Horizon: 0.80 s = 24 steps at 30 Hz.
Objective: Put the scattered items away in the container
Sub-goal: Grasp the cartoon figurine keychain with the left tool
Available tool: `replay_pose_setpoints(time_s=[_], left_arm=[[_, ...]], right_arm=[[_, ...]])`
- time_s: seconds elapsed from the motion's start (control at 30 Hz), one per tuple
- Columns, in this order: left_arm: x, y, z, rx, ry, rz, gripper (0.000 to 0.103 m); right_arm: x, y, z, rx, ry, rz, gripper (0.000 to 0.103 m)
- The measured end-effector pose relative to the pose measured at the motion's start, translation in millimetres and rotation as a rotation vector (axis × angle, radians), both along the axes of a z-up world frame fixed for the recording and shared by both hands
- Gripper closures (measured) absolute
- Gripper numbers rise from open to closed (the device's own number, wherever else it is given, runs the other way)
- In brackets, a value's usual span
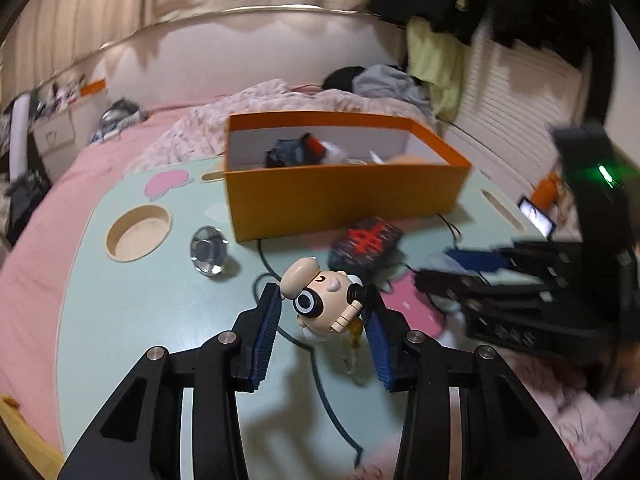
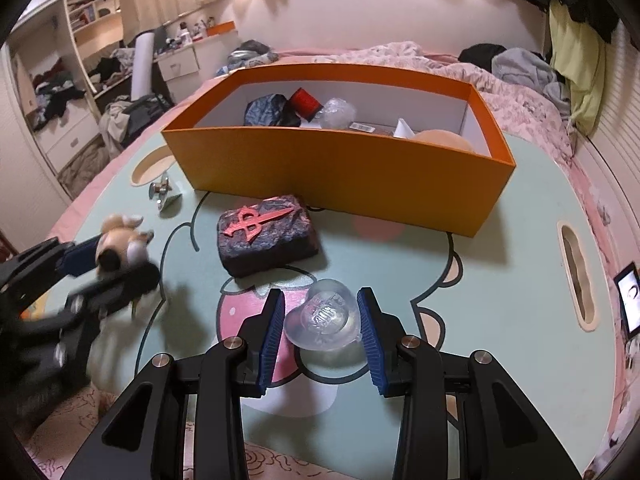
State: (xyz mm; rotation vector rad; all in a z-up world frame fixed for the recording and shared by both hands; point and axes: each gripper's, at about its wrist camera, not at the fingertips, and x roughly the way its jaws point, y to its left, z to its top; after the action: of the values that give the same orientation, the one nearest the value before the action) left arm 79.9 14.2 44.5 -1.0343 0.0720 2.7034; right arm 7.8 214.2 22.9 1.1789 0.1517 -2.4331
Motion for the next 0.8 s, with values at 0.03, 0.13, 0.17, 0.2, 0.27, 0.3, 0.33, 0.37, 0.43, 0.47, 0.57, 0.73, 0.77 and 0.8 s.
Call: replay_pose_setpoints(time_s=[0.03, 0.13, 0.17, 0.2, 0.27, 0.3, 0.33, 0.37, 0.43, 0.47, 0.57, 0.73, 0.77, 0.8], left_arm=[[1.5, 3.1, -0.8, -0.005, 0.008, -0.006, 0.060], [2.2, 10.0, -5.9, -0.016, 0.000, -0.029, 0.060], [2.2, 11.2, -7.9, -0.024, -0.005, -0.030, 0.060], [1.9, 10.4, -9.7, -0.026, -0.008, -0.029, 0.060], [0.6, 9.3, -11.2, -0.022, -0.014, -0.025, 0.060], [0.1, 7.8, -12.4, -0.019, -0.017, -0.023, 0.060], [-0.7, 7.0, -13.3, -0.017, -0.020, -0.020, 0.060], [-1.4, 6.3, -14.4, -0.015, -0.025, -0.019, 0.060], [-1.2, 6.1, -15.7, -0.014, -0.029, -0.018, 0.060], [-1.3, 6.9, -16.0, -0.017, -0.028, -0.019, 0.060], [-0.2, 7.9, -16.5, -0.022, -0.027, -0.020, 0.060], [0.0, 6.9, -17.0, -0.020, -0.029, -0.019, 0.060], [0.0, 6.8, -17.1, -0.021, -0.029, -0.019, 0.060], [-0.1, 6.6, -17.2, -0.020, -0.030, -0.019, 0.060]], right_arm=[[-0.4, -0.4, -0.5, 0.003, -0.002, 0.001, 0.066], [-1.8, 1.1, -1.8, 0.000, -0.012, -0.002, 0.066], [-2.3, 2.0, -1.6, -0.001, -0.012, -0.004, 0.066], [-2.2, 2.5, -1.8, -0.003, -0.014, -0.005, 0.066], [-2.4, 2.2, -2.6, -0.005, -0.018, -0.005, 0.066], [-2.3, 1.8, -3.0, -0.004, -0.020, -0.004, 0.066], [-2.3, 1.4, -3.2, -0.002, -0.021, -0.003, 0.066], [-2.3, 1.2, -2.9, -0.002, -0.019, -0.004, 0.066], [-2.2, 1.2, -3.3, -0.003, -0.016, -0.004, 0.066], [-2.2, 1.2, -3.6, -0.003, -0.016, -0.005, 0.066], [-2.1, 1.4, -4.2, -0.003, -0.017, -0.004, 0.066], [-2.1, 1.4, -4.0, -0.003, -0.018, -0.004, 0.066], [-2.0, 1.4, -4.0, -0.003, -0.018, -0.004, 0.066], [-2.0, 1.4, -4.0, -0.003, -0.018, -0.004, 0.066]])
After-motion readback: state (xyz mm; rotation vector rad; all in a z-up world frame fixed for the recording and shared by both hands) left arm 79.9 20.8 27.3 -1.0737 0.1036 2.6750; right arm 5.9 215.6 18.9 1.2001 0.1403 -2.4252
